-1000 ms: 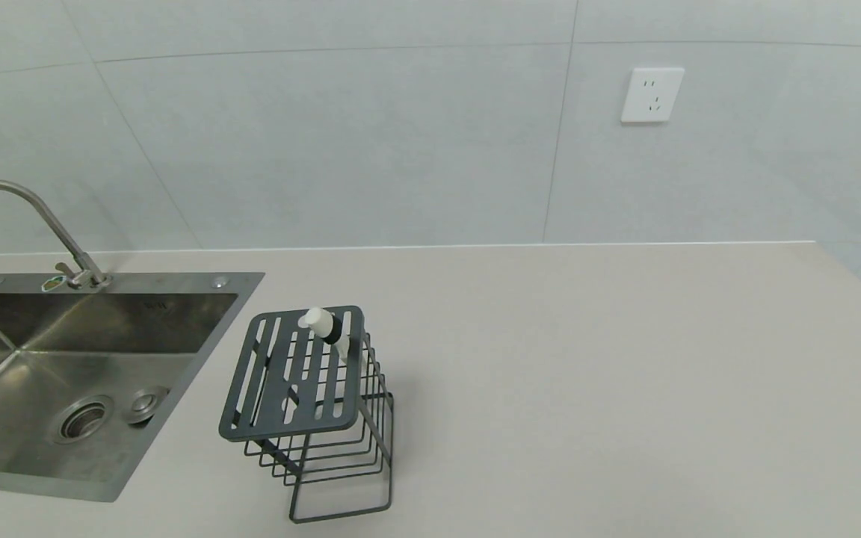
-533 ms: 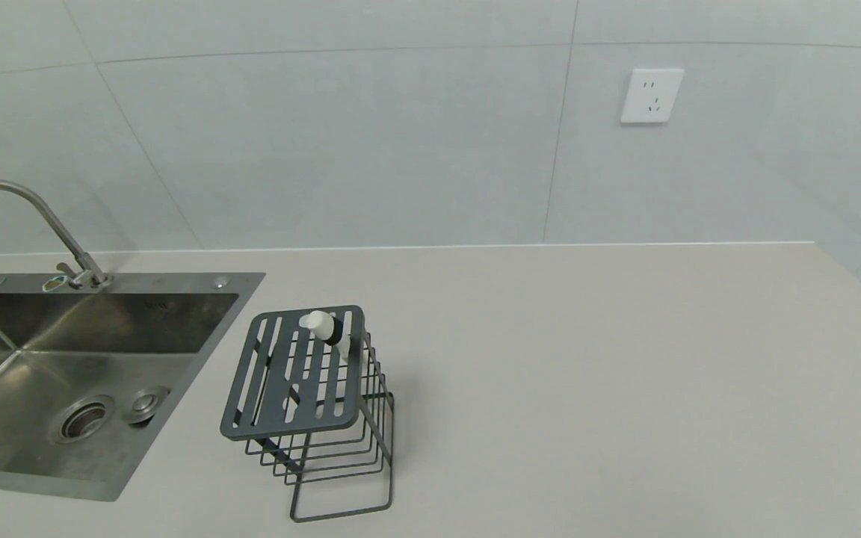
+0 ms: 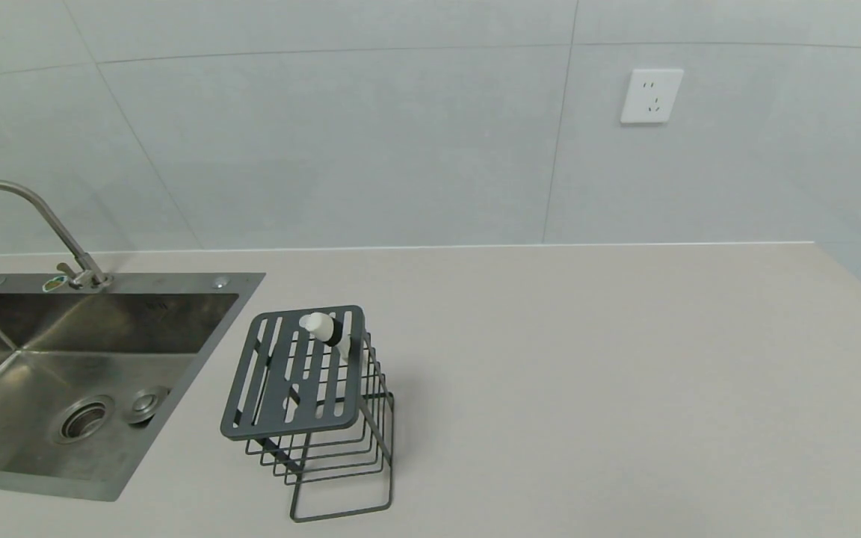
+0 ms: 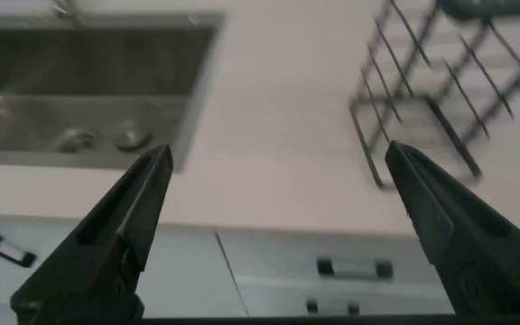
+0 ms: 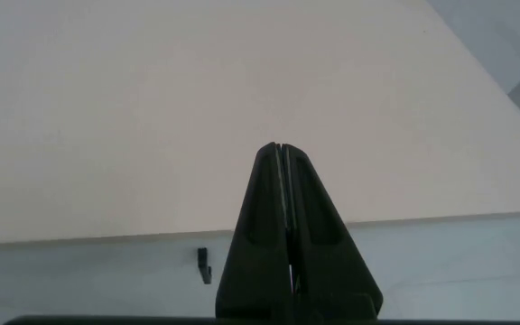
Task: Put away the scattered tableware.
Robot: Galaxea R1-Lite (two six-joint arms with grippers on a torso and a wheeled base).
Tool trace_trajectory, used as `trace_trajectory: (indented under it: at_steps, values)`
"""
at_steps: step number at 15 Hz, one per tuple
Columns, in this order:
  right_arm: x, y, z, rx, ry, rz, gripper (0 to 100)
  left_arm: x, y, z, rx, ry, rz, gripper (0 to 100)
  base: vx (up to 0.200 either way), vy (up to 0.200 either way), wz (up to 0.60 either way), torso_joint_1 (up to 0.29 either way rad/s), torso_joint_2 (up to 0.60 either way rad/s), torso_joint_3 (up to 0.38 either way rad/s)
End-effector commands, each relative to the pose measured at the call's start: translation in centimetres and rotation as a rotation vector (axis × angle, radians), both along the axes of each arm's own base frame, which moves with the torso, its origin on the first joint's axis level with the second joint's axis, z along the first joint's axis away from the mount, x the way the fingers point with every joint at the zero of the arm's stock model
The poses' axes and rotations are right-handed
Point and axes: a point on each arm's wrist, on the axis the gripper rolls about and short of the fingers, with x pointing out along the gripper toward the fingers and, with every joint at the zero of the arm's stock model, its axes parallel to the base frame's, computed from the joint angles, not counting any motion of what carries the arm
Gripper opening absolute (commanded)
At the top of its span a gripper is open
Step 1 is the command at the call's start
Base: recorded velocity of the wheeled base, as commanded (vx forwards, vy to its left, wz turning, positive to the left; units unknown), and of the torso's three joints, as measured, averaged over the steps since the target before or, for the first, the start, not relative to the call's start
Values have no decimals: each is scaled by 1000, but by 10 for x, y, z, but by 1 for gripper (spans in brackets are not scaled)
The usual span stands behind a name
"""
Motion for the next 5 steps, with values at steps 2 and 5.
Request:
trace_trajectory:
  at_steps: [2,5]
  values:
    - [0,0,0,3,2,0,0,-1,0,-1,-13,-12,-2,100,0,0,0,0,0,0]
    - [0,0,0,5,1,-3,0,-1,0,-1,-4,-9,-5,100,0,0,0,0,0,0]
